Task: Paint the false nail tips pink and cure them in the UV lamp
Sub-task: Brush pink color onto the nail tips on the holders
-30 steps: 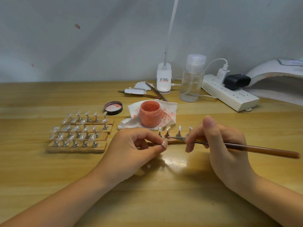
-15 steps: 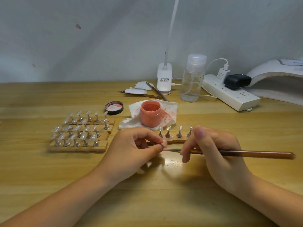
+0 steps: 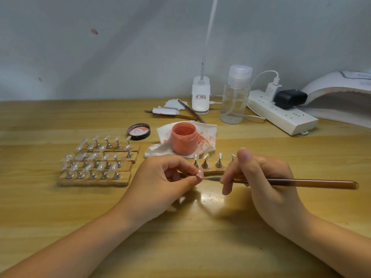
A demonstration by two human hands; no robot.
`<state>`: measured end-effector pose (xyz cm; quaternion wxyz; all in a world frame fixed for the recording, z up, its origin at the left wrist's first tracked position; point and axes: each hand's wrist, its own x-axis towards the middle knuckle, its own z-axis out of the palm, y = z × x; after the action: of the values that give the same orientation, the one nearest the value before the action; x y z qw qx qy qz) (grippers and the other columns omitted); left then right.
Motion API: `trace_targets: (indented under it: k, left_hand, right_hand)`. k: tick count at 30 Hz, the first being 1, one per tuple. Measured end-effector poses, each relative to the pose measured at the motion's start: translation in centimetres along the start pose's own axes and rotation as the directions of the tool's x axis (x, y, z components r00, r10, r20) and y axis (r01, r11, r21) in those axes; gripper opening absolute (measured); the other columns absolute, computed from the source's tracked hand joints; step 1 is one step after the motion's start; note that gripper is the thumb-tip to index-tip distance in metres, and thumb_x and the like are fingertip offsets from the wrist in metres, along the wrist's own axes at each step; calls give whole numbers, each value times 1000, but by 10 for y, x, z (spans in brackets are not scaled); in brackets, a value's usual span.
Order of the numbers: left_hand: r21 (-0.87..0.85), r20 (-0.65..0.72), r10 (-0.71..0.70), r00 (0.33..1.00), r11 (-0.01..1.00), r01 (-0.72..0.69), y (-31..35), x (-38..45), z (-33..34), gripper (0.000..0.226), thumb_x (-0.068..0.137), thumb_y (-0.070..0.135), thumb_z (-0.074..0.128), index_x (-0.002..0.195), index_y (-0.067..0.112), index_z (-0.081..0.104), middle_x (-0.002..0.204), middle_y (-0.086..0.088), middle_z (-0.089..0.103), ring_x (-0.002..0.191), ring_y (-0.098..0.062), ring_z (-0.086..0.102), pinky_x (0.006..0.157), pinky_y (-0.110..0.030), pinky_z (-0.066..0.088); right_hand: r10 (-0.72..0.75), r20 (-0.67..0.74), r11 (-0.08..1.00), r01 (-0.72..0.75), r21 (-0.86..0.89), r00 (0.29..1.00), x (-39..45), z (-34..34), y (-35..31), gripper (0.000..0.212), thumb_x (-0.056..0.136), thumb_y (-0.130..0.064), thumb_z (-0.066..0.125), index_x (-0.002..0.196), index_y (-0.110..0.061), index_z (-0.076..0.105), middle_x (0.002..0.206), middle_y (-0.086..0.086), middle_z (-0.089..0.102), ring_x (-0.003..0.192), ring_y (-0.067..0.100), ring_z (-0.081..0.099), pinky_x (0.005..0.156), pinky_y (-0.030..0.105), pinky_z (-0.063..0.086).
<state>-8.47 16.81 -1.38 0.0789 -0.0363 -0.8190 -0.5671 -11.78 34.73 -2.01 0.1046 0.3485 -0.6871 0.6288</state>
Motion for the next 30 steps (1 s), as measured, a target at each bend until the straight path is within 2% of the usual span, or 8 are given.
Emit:
trace_targets:
  k: [5,8,12,15,20,22,25,30]
  left_hand:
    - [2,-4,-1,1000,1000,1,1,0,0,11,67,20,77,64,28,70,52,5,59,45,-1,49,40,-13,39]
    - [21,3,16,1000,1000,-16,3,0,0,11,67,18,76,65,27,70,54,9,61,47,1,48,44,-11,39]
    - [34,13,42,999,999,-42,3,0,0,14,67,17,77,64,28,70,58,12,63,48,2,48,47,-10,39]
    - [34,5,34,999,999,-35,1,1,0,17,68,15,77,62,30,70,58,11,64,48,0,49,47,-11,40]
    - [60,3,30,1000,998,-30,2,1,1,19,68,13,77,63,30,68,58,13,64,48,0,49,47,-11,40]
    - [62,-1,26,1000,998,-26,3,0,1,17,68,14,76,64,29,69,58,12,64,48,-1,50,47,-11,41]
    - [53,-1,12,1000,999,-12,4,0,1,14,69,14,76,65,25,69,56,11,63,47,1,49,45,-11,40]
    - [27,-2,11,1000,1000,-10,5,0,2,17,70,9,76,63,24,69,51,12,60,43,2,47,41,-10,38]
  right_hand:
    - [16,-21,998,-15,56,1000,-1,0,-2,47,89,-29,37,56,-7,64,51,7,60,49,8,55,58,12,42]
    - [6,-59,1000,-6,3,998,1,0,0,44,90,-28,39,59,-9,63,54,3,61,53,2,56,59,8,39]
    - [30,-46,998,-33,-55,998,4,0,2,40,88,-33,43,64,-10,66,61,5,66,61,12,63,64,26,49]
    - [31,-41,998,-33,-60,999,3,0,1,45,89,-39,45,62,-10,66,57,5,65,59,17,62,63,34,49]
    - [26,-14,1000,-26,-4,1000,1,1,-2,54,88,-49,44,56,-12,66,51,5,62,50,16,59,58,27,47]
    - [33,-20,999,-32,26,999,1,0,-2,48,88,-44,48,59,-9,65,49,4,60,48,12,57,57,19,44]
    - [9,-54,1000,-10,-5,999,1,-2,-1,45,88,-31,44,56,-7,65,52,5,61,49,1,53,57,8,38]
    - [30,-41,996,-33,-83,999,3,0,0,38,86,-35,48,64,-10,67,59,2,66,58,9,62,60,19,46]
